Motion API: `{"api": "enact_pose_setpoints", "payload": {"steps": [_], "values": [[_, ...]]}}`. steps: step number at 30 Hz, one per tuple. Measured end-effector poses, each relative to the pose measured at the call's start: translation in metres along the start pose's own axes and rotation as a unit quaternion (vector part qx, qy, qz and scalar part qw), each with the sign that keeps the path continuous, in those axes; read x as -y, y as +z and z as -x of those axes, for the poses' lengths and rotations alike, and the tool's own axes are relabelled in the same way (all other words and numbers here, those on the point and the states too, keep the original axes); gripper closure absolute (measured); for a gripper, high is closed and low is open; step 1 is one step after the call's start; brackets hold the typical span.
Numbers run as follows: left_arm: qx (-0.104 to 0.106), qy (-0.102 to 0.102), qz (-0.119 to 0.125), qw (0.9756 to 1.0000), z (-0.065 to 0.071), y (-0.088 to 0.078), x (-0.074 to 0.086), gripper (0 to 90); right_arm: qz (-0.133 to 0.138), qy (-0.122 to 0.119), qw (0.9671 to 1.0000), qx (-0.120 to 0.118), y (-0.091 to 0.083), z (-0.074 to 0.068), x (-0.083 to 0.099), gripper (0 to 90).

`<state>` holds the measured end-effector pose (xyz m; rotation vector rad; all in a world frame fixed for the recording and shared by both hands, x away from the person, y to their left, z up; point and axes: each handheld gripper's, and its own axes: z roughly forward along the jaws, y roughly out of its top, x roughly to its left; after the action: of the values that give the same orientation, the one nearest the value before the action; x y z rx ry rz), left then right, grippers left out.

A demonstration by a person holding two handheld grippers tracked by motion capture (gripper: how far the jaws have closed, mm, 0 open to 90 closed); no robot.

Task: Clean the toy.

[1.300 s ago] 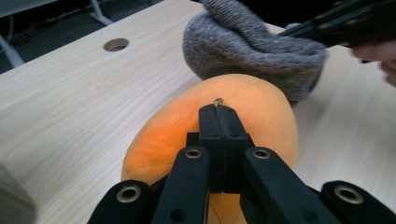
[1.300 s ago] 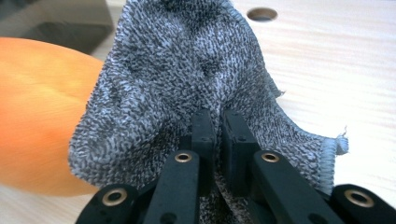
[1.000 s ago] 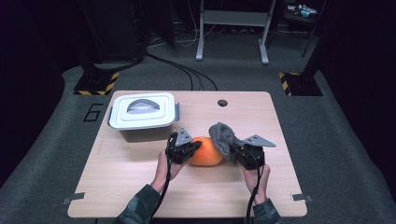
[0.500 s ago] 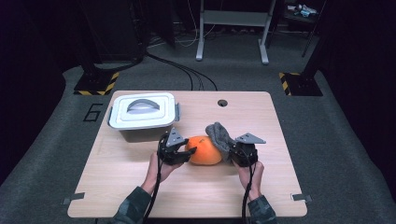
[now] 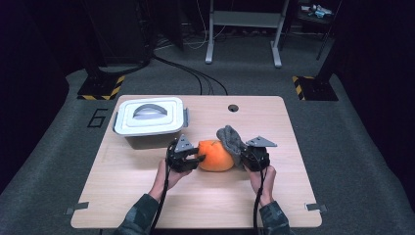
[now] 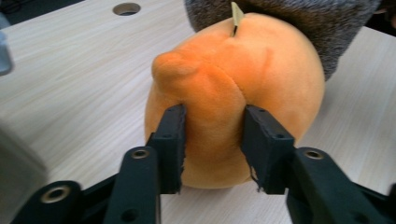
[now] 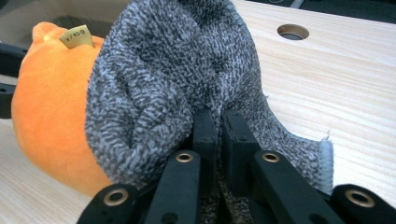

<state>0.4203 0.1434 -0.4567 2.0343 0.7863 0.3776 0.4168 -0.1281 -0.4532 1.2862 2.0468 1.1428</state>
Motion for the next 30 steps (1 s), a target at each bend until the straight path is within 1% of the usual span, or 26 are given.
{"api": "enact_pose_setpoints", "payload": {"steps": [1, 2, 5, 6, 7, 8, 10, 13, 15, 16, 17, 19, 20, 22, 23, 25, 26, 27, 30], "values": [[0.004, -0.002, 0.002, 1.0, 0.0, 0.001, 0.0, 63.9, 0.001, -0.002, 1.0, 0.001, 0.001, 0.0, 0.0, 84.6], [0.009, -0.004, 0.002, 1.0, 0.0, 0.002, 0.0, 68.8, 0.0, -0.001, 1.0, 0.001, 0.002, 0.0, -0.001, 84.6], [-0.002, -0.022, 0.005, 0.9997, 0.001, 0.004, 0.001, 82.6, 0.002, -0.001, 1.0, 0.002, 0.004, 0.001, -0.001, 84.6], [-0.004, -0.027, 0.007, 0.9996, 0.001, 0.004, 0.001, 84.7, 0.001, 0.001, 1.0, 0.001, 0.004, 0.001, -0.001, 84.6], [-0.008, -0.026, 0.007, 0.9996, 0.001, 0.004, 0.001, 85.7, 0.003, -0.002, 1.0, 0.001, 0.004, 0.002, -0.001, 84.6], [-0.011, -0.026, 0.007, 0.9996, 0.001, 0.004, 0.001, 86.3, 0.003, 0.003, 1.0, 0.0, 0.004, 0.002, -0.001, 84.6], [-0.017, -0.03, 0.006, 0.9994, 0.002, 0.003, 0.0, 86.9, 0.007, 0.0, 1.0, 0.003, 0.001, 0.002, -0.002, 84.6], [-0.02, -0.039, 0.01, 0.999, 0.003, 0.003, 0.0, 87.2, 0.022, -0.002, 0.9997, 0.009, -0.01, 0.0, -0.005, 84.6], [-0.021, -0.035, 0.009, 0.9991, 0.004, 0.003, 0.0, 87.2, 0.032, -0.008, 0.9995, 0.005, -0.017, -0.005, -0.008, 84.6], [-0.022, -0.034, 0.009, 0.9992, 0.004, 0.003, 0.0, 87.2, 0.036, -0.018, 0.9992, 0.006, -0.02, -0.009, -0.011, 84.7], [-0.022, -0.033, 0.009, 0.9992, 0.004, 0.003, 0.0, 87.2, 0.042, -0.03, 0.9987, 0.007, -0.024, -0.017, -0.014, 84.6], [-0.026, -0.033, 0.01, 0.9991, 0.004, 0.004, -0.001, 87.2, 0.047, -0.049, 0.9977, 0.004, -0.027, -0.028, -0.018, 84.6], [-0.025, -0.032, 0.006, 0.9991, 0.004, 0.003, -0.001, 87.2, 0.052, -0.06, 0.9968, -0.003, -0.028, -0.035, -0.021, 84.6], [-0.028, -0.035, 0.009, 0.999, 0.005, 0.004, -0.001, 87.2, 0.058, -0.076, 0.9954, -0.006, -0.027, -0.046, -0.023, 84.6], [-0.029, -0.034, 0.006, 0.999, 0.005, 0.004, -0.001, 87.2, 0.057, -0.089, 0.9943, -0.009, -0.024, -0.051, -0.024, 84.6], [-0.032, -0.035, 0.003, 0.9989, 0.004, 0.005, -0.001, 87.2, 0.051, -0.1, 0.9936, -0.011, -0.018, -0.057, -0.025, 84.7], [-0.033, -0.032, 0.001, 0.999, 0.003, 0.004, -0.001, 87.2, 0.049, -0.104, 0.9933, -0.011, -0.016, -0.057, -0.025, 84.7], [-0.033, -0.033, 0.003, 0.9989, 0.003, 0.005, -0.001, 87.3, 0.048, -0.1, 0.9938, -0.008, -0.015, -0.058, -0.025, 84.7], [-0.031, -0.035, 0.004, 0.9989, 0.003, 0.006, -0.001, 87.3, 0.044, -0.095, 0.9945, -0.007, -0.013, -0.052, -0.024, 84.7]]}}
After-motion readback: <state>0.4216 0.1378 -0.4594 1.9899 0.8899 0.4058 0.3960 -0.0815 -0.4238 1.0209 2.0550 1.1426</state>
